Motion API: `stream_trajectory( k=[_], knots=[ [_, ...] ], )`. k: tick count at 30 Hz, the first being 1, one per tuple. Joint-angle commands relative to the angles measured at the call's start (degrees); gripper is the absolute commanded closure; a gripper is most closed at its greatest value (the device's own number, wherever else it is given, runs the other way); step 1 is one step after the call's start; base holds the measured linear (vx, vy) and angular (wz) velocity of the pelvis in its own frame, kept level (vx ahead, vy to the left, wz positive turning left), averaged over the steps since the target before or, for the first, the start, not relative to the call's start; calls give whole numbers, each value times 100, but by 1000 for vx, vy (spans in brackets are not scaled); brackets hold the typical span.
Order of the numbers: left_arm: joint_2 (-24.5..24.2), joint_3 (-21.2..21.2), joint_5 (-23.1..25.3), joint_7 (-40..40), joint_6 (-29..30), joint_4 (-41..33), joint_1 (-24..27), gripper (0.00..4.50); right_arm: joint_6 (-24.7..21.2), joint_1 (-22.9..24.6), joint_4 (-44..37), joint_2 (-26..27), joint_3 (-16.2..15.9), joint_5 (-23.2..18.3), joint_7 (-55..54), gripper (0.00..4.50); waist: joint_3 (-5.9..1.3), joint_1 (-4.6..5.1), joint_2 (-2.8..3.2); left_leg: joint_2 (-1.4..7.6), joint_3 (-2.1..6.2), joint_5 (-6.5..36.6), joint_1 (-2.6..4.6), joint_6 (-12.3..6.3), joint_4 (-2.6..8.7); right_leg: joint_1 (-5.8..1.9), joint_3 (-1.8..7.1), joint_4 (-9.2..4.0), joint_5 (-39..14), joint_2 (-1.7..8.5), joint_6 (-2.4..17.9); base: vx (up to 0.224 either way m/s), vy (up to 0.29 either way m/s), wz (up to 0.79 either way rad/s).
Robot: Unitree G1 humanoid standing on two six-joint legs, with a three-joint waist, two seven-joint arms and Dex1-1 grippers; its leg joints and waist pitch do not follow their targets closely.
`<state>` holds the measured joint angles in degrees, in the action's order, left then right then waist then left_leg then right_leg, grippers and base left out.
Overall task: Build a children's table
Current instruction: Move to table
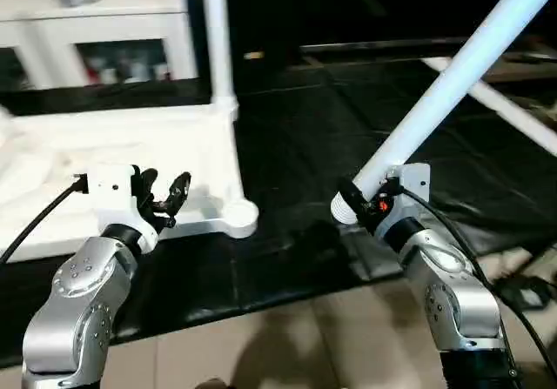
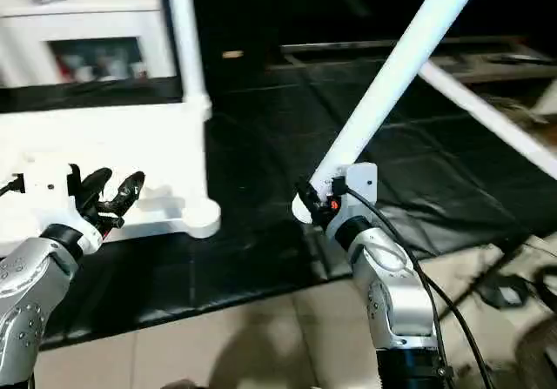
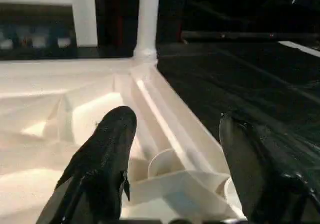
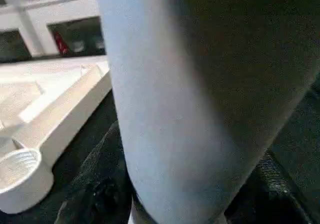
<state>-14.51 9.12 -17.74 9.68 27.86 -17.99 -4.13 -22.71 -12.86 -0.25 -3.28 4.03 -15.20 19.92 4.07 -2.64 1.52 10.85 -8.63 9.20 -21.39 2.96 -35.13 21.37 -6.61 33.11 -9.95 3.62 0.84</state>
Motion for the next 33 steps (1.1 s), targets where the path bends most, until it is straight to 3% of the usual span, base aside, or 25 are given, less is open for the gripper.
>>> stream_trajectory(
  k=[1,3,4,5,6,7,8,9,10,11,12,13,14,15,16,17,18,19,20,21,22,23,25,26,33],
  knots=[
    [65,-87,95,-56,-123,-72,46,149,-88,5,-186,42,-23,-108,-37,258,-275,16,44,110,112,3499,206,134,454,-126,140,-703,-4125,643,37,0,0,0],
    [100,-107,161,-94,-213,-65,77,149,-27,45,-172,72,-39,-67,-91,258,-233,46,42,71,38,3410,274,39,320,-156,-87,-874,-4825,761,-256,0,0,0],
    [105,-115,170,-106,-236,-66,88,149,-5,58,-173,75,-46,-57,-102,258,-221,111,75,103,-56,3596,226,32,397,-273,-367,-788,-4816,700,-416,0,0,0],
    [104,-121,179,-114,-248,-58,88,149,9,66,-172,83,-49,-90,-69,258,-184,-175,306,269,-279,4847,-751,308,1270,-1050,-350,1284,-3164,229,-23,-95,73,-6],
    [104,-121,179,-114,-248,-58,88,149,9,66,-172,83,-49,-90,-69,258,-240,-572,144,177,-495,4875,-804,299,1147,-932,-186,1279,-2361,60,97,-50,6,17],
    [129,-136,214,-134,-294,-58,107,149,18,98,-212,116,-49,-128,-42,258,-359,-183,-187,137,-665,3377,-99,-41,675,-342,465,933,-3708,315,-211,-50,6,17],
    [135,-140,227,-136,-306,-56,110,149,6,104,-221,117,-53,-137,-38,258,-268,-364,-235,-88,78,1115,86,-100,-916,385,1252,-676,-6374,1310,-779,66,-126,25],
    [165,-158,279,-148,-354,-47,122,149,-44,138,-258,122,-83,-157,-36,258,-434,-494,-279,-225,514,598,-601,-306,-956,-392,1430,-309,-4996,1334,-459,111,-48,1],
    [175,-164,294,-152,-366,-42,125,149,-61,150,-265,122,-97,-155,-40,258,-449,-617,-226,-111,562,580,-647,-320,-814,-419,1355,-203,-3965,1347,-169,111,-48,1],
    [181,-171,309,-159,-389,-35,127,149,-89,157,-271,122,-105,-159,-46,258,-475,-742,-114,3,534,618,-452,-453,-539,-280,1177,-57,-2036,1103,672,69,93,8],
    [185,-173,310,-162,-396,-34,130,149,-99,160,-267,113,-117,-138,-57,258,-520,-726,-57,21,453,470,-288,-627,-324,-224,1004,38,-1314,855,965,-8,131,28],
    [195,-175,322,-171,-415,-26,133,149,-107,151,-246,86,-133,-87,-94,258,-613,-612,45,3,346,-364,-71,-1370,-56,-101,624,363,-140,318,1208,-8,131,28],
    [197,-175,328,-173,-425,-20,133,149,-103,146,-236,82,-134,-90,-96,258,-723,-419,200,102,507,-1236,313,-2423,-28,216,359,693,20,57,1017,2,163,14],
    [197,-175,328,-173,-425,-20,133,149,-103,146,-236,82,-134,-90,-96,258,-723,-419,200,102,507,-1236,313,-2423,-28,216,359,693,20,57,1017,-4,172,0],
    [198,-175,335,-178,-428,-13,131,149,-100,132,-224,77,-131,-107,-89,258,-587,-309,243,176,481,-1438,132,-3301,201,323,155,912,-742,-31,244,-4,172,0],
    [199,-171,335,-193,-422,-13,132,149,-108,120,-222,61,-133,-94,-77,258,-587,-309,243,176,481,-1438,132,-3301,201,323,155,912,-742,-31,244,-35,149,-6],
    [204,-164,331,-208,-415,-17,133,149,-111,107,-214,41,-139,-67,-74,258,-525,-318,146,153,329,-464,-39,-2765,298,200,218,702,-740,90,243,-73,113,1],
    [204,-164,331,-208,-415,-17,133,149,-111,107,-214,41,-139,-67,-74,258,-506,-322,16,-2,211,857,-109,-1821,179,119,503,229,-977,447,547,-73,113,1],
    [218,-157,339,-213,-420,-23,141,149,-114,98,-208,21,-148,-56,-77,258,-514,-354,-8,12,236,1693,-141,-1042,144,-71,667,27,-1694,743,756,-76,104,2],
    [227,-153,337,-212,-432,-29,146,149,-106,91,-193,13,-148,-45,-84,258,-501,-359,37,71,260,1956,-105,-686,189,-76,672,-25,-2007,772,798,-81,84,-9],
    [258,-142,329,-203,-475,-48,162,149,-90,75,-157,-3,-149,-22,-102,258,-494,-270,60,101,299,2315,-108,-113,367,-100,572,14,-2147,600,695,-81,84,-9],
    [292,-124,312,-241,-429,-77,174,149,-94,72,-155,-7,-147,-44,-81,258,-458,-164,84,109,338,2973,-49,402,508,-47,516,28,-2073,437,476,-92,63,-12],
    [334,-98,273,-283,-366,-93,176,149,-147,92,-195,-17,-178,-132,30,258,-432,-87,91,86,365,3856,69,834,595,-23,530,-79,-2066,438,264,-90,55,-6],
    [334,-101,272,-268,-393,-88,177,149,-123,103,-203,-39,-215,-91,32,258,-428,-55,75,69,367,4061,110,870,619,-53,534,-148,-2210,465,203,-77,39,-4],
    [358,-130,316,-296,-471,-84,181,149,2,79,-137,-155,-388,117,8,258,-369,13,9,60,333,4002,138,741,643,-81,528,-326,-2754,526,124,-58,16,-7]
  ],
)
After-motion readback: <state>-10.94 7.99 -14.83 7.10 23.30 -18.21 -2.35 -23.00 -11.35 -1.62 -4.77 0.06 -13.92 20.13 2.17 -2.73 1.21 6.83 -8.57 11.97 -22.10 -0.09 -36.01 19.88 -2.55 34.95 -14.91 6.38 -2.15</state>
